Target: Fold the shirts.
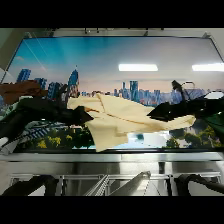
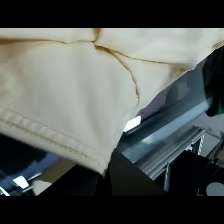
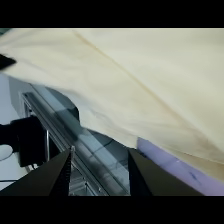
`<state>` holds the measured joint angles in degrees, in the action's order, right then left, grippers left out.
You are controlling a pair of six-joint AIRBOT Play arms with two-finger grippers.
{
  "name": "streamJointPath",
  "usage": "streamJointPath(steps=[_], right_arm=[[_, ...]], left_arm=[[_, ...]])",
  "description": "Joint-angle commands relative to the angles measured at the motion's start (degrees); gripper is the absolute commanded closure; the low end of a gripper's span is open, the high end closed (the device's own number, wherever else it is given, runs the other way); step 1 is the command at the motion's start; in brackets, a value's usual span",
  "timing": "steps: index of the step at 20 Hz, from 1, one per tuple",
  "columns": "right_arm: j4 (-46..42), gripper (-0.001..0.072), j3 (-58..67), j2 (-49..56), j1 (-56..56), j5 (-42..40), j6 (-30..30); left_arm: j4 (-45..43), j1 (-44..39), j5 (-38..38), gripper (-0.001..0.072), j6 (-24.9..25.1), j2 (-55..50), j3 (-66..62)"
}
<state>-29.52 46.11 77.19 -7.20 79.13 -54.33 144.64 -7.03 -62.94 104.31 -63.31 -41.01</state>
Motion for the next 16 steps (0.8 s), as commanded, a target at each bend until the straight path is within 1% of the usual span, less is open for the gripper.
streamJointPath(steps=[1,3,4,5,8,10,13,16], right_arm=[[-0.02,0.0319,-2.64,0.04,9.86,-7.32,-0.63],[0.59,0.0309,-3.78,0.04,14.91,-9.75,-2.01],[1.11,0.0184,-4.13,0.15,17.44,-9.97,-2.64],[1.38,0.0083,-4.22,0.63,20.44,-10.25,-3.37],[2.16,0.0089,-4.22,3.72,29.09,-16.76,-4.48],[5.81,0.0089,-4.20,7.26,32.24,-20.85,-4.46],[11.28,0.0089,-4.17,12.02,32.76,-23.43,-3.96],[11.82,0.0098,-3.67,12.83,32.74,-25.83,-4.02]], left_arm=[[-2.49,8.87,-6.25,0.0691,-0.76,10.34,3.61],[-2.38,12.44,-5.99,0.0690,-0.70,14.08,8.02],[-2.43,13.64,-6.01,0.0691,-0.44,15.32,9.86],[-2.40,14.56,-6.03,0.0690,-0.20,16.35,11.47],[-2.45,15.15,-6.08,0.0690,0.92,18.01,14.12],[-2.25,15.17,-6.08,0.0690,1.14,18.32,14.25],[-2.23,15.15,-6.64,0.0690,1.44,18.32,14.25],[-2.23,15.15,-7.61,0.0690,2.16,18.32,14.25]])
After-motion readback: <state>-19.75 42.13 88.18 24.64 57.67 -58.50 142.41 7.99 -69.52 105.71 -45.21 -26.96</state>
